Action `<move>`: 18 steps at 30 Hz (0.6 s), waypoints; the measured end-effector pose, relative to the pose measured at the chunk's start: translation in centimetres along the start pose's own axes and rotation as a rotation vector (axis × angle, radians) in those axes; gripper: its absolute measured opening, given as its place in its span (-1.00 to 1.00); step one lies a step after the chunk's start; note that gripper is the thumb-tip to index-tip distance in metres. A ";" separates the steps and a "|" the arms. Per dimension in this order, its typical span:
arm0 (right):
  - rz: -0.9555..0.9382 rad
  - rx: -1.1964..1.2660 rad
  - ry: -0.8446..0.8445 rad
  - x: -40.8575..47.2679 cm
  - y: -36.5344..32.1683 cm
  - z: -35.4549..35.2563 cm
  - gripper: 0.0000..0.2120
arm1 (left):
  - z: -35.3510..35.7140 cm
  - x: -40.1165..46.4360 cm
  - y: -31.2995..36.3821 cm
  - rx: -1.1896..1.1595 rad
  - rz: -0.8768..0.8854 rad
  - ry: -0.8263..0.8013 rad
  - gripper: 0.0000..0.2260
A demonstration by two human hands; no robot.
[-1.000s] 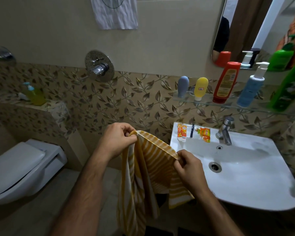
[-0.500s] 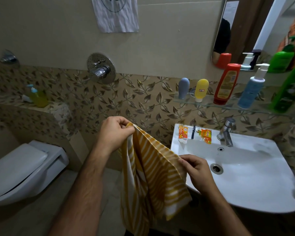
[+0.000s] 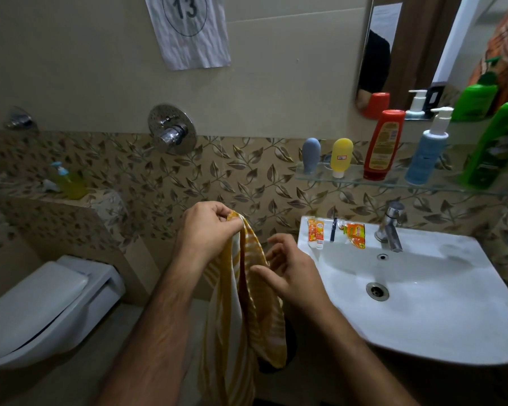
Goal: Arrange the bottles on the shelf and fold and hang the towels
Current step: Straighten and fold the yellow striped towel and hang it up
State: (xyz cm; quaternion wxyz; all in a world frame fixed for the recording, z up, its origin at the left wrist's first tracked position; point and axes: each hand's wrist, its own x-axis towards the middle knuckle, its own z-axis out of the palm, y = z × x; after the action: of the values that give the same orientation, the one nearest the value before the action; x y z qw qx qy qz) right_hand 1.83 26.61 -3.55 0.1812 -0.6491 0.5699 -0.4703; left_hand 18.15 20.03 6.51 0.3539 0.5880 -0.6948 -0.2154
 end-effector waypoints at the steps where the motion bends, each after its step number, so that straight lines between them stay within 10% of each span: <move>1: -0.018 -0.046 0.035 0.2 -0.3 0.5 -0.52 | 0.1 0.0 0.1 -0.003 -0.005 0.005 -0.91; 18: -0.082 -0.363 0.248 -1.0 -0.9 3.3 -0.60 | 0.4 0.1 1.4 -0.035 -0.004 -0.009 -0.92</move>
State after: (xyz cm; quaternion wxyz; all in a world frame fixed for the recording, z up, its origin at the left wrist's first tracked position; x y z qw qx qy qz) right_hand 5.11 26.79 -4.89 -0.0292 -0.6308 0.6362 -0.4432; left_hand 16.90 20.19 7.23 0.3607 0.5820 -0.6913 -0.2309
